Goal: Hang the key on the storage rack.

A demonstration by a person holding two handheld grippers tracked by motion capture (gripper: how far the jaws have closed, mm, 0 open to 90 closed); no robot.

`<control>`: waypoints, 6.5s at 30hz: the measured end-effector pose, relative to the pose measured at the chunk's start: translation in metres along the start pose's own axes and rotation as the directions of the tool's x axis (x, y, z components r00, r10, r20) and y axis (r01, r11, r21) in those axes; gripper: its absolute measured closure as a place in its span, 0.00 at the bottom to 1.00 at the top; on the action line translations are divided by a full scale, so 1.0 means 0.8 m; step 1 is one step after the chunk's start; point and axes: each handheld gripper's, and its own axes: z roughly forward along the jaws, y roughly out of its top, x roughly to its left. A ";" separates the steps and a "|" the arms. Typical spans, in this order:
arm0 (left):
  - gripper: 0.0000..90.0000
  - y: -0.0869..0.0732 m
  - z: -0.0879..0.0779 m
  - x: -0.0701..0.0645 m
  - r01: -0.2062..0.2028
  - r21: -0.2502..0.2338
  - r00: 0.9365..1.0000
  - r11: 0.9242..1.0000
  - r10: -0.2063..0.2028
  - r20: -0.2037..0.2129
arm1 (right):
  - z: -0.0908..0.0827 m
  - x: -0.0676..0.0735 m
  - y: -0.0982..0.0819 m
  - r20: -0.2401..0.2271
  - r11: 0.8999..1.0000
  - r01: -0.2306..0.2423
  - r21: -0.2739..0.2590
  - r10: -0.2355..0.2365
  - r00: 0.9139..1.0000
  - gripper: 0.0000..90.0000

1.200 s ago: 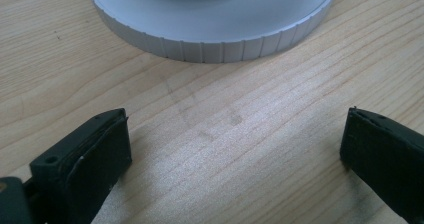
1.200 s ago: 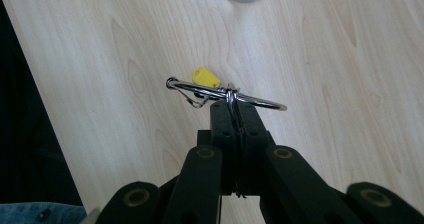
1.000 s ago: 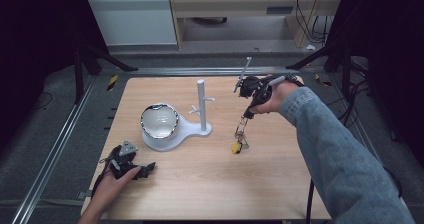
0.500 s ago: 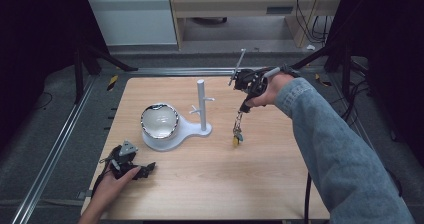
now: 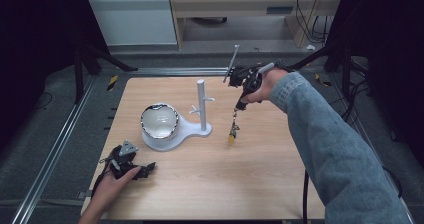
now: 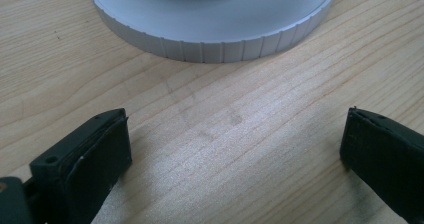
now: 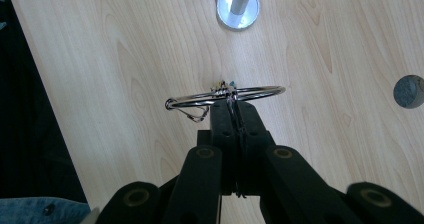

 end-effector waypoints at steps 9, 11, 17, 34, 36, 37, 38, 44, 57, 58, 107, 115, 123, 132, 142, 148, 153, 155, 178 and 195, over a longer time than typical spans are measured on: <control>0.00 0.000 0.000 0.000 0.000 0.000 1.000 1.000 0.000 0.000 | -0.003 0.002 0.014 -0.001 1.000 0.011 0.005 -0.011 1.000 0.98; 0.00 0.000 0.000 0.000 0.000 0.000 1.000 1.000 0.000 0.000 | -0.003 0.001 0.016 -0.002 1.000 0.018 0.000 -0.018 1.000 0.98; 0.00 0.000 0.000 0.000 0.000 0.000 1.000 1.000 0.000 0.000 | -0.003 0.002 0.026 -0.004 1.000 0.025 0.000 -0.025 1.000 0.98; 0.00 0.000 0.000 0.000 0.000 0.000 1.000 1.000 0.000 0.000 | -0.002 -0.001 0.047 -0.004 0.999 0.049 0.007 -0.049 0.999 0.98; 0.00 0.000 0.000 0.000 -0.001 0.000 1.000 1.000 0.001 0.000 | -0.002 -0.001 0.053 -0.004 0.999 0.053 0.005 -0.053 0.999 0.98; 0.00 0.000 0.000 0.000 0.000 0.000 1.000 1.000 0.000 0.000 | -0.002 -0.001 0.054 -0.002 0.999 0.054 0.003 -0.054 0.999 0.98; 0.00 0.000 0.000 0.000 -0.001 0.000 1.000 1.000 0.001 0.000 | -0.002 -0.001 0.057 -0.001 0.999 0.050 0.006 -0.050 0.999 0.98; 0.00 0.000 0.000 0.000 -0.001 0.000 1.000 1.000 0.001 0.000 | -0.003 -0.003 0.069 0.004 0.998 0.060 0.003 -0.060 0.998 0.98; 0.00 0.000 0.000 0.000 0.000 0.000 1.000 1.000 0.000 0.000 | -0.011 -0.006 0.076 0.012 0.998 0.058 -0.003 -0.058 0.998 0.98; 0.00 0.000 0.000 0.000 0.000 0.000 1.000 1.000 0.000 0.000 | -0.011 -0.007 0.076 0.009 0.998 0.061 -0.006 -0.061 0.998 0.98; 0.00 0.000 0.000 0.000 -0.001 0.000 1.000 1.000 0.001 0.001 | 0.016 -0.024 0.105 -0.003 0.999 0.042 -0.018 -0.042 0.999 0.98; 0.00 0.000 0.000 0.000 -0.001 0.000 1.000 1.000 0.001 0.001 | 0.026 -0.028 0.106 -0.011 0.999 0.038 -0.019 -0.038 0.999 0.98; 0.00 0.000 0.000 0.000 -0.001 0.000 1.000 1.000 0.001 0.001 | 0.025 -0.030 0.103 -0.013 0.999 0.033 -0.024 -0.033 0.999 0.93; 0.00 0.000 0.000 0.000 -0.002 0.000 1.000 1.000 0.002 0.001 | 0.019 -0.030 0.098 -0.007 0.999 0.028 -0.040 -0.028 1.000 0.92; 0.00 0.000 0.000 0.000 -0.001 0.000 1.000 1.000 0.001 0.001 | 0.010 -0.030 0.085 0.008 0.998 0.014 -0.059 -0.014 1.000 0.87; 0.00 0.000 0.000 0.000 -0.001 0.000 1.000 1.000 0.001 0.001 | 0.006 -0.030 0.074 0.021 0.997 0.005 -0.078 -0.003 1.000 0.81; 0.00 0.000 0.000 0.000 -0.002 0.000 1.000 1.000 0.002 0.001 | 0.005 -0.030 0.063 0.036 0.995 -0.009 -0.095 0.012 0.999 0.72; 0.00 0.000 0.000 0.000 -0.002 0.000 1.000 1.000 0.002 0.001 | 0.005 -0.031 0.060 0.039 0.995 -0.016 -0.102 0.020 0.999 0.68; 0.00 0.000 0.000 0.000 -0.001 0.000 1.000 1.000 0.001 0.001 | 0.019 -0.036 0.008 0.126 0.968 -0.093 -0.234 0.125 0.984 0.31; 0.00 0.000 0.000 0.000 -0.002 -0.002 1.000 1.000 0.002 0.001 | 0.062 -0.044 -0.037 0.168 0.922 -0.174 -0.345 0.243 0.956 0.10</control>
